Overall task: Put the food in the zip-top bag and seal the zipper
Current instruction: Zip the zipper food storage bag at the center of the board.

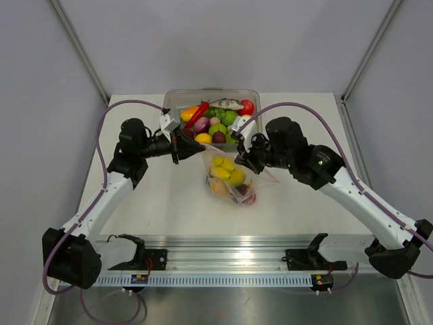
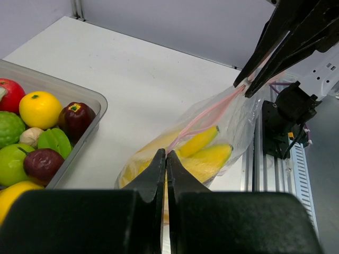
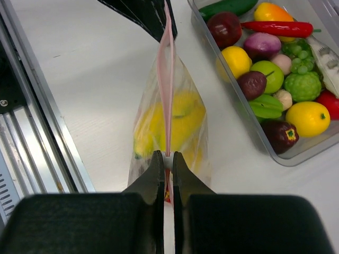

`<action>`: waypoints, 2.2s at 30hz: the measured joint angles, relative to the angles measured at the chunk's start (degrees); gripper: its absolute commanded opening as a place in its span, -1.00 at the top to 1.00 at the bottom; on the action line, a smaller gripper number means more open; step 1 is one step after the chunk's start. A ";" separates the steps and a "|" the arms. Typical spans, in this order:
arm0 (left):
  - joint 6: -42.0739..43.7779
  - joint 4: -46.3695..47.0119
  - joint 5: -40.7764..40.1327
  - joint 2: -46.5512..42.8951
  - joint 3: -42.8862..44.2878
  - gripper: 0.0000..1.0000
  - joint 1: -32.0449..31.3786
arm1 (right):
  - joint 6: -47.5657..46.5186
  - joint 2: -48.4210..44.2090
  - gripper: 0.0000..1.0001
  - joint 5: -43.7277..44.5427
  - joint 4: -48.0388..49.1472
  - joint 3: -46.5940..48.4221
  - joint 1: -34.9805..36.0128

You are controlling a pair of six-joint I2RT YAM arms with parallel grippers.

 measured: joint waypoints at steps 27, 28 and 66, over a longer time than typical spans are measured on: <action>3.54 -5.84 -0.17 -2.58 -0.04 1.00 6.64 | 12.76 -25.16 0.97 9.29 -1.62 -18.95 0.00; 3.30 -5.81 -0.09 -2.58 -0.04 1.00 6.64 | 12.96 -25.22 0.97 9.68 -1.60 -19.06 0.00; -11.65 9.94 -3.43 9.75 7.85 1.00 -4.72 | 11.56 -25.14 1.00 33.51 -2.67 -12.11 -6.38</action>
